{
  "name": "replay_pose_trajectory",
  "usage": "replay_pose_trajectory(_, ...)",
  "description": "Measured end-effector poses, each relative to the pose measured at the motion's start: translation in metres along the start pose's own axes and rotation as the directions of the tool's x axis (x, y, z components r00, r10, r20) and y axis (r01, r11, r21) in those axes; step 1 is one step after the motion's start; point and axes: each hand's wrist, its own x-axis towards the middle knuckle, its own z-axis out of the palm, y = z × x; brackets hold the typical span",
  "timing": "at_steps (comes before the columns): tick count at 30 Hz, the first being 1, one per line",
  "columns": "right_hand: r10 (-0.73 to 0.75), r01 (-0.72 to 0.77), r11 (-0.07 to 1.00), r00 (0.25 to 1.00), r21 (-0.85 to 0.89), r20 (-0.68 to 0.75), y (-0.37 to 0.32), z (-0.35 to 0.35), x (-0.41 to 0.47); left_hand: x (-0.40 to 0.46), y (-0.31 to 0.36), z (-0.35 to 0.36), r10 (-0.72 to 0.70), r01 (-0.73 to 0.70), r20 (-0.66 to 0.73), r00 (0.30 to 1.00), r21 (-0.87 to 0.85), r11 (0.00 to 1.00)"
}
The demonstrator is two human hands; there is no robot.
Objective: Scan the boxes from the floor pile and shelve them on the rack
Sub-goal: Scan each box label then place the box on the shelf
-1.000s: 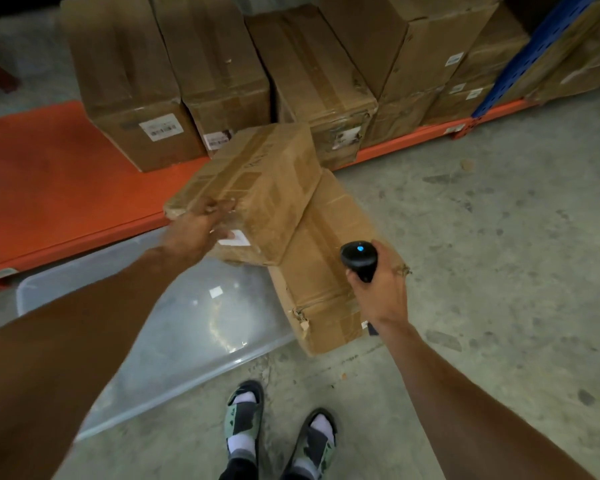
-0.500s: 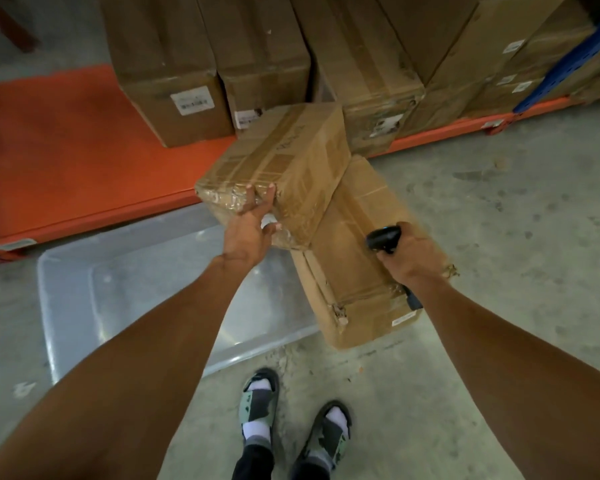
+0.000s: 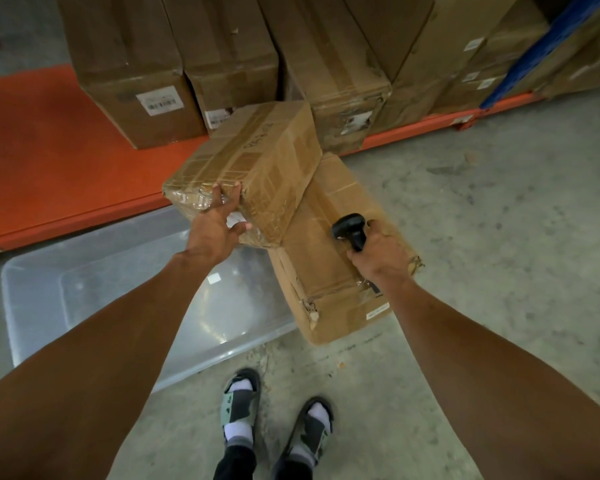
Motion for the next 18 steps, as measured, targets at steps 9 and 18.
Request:
replay_pose_trajectory(9,-0.033,0.032,0.999,0.999,0.034,0.03,0.0047,-0.0006,0.0001,-0.0003,0.004,-0.0021,-0.027,0.026,0.025,0.999,0.028,0.999)
replay_pose_trajectory(18,-0.118,0.129,0.989,0.985,0.079,-0.125,0.0055,0.0001,-0.0014,-0.0042,0.0082,-0.0075,-0.033,0.034,0.046,0.998,-0.02,0.999)
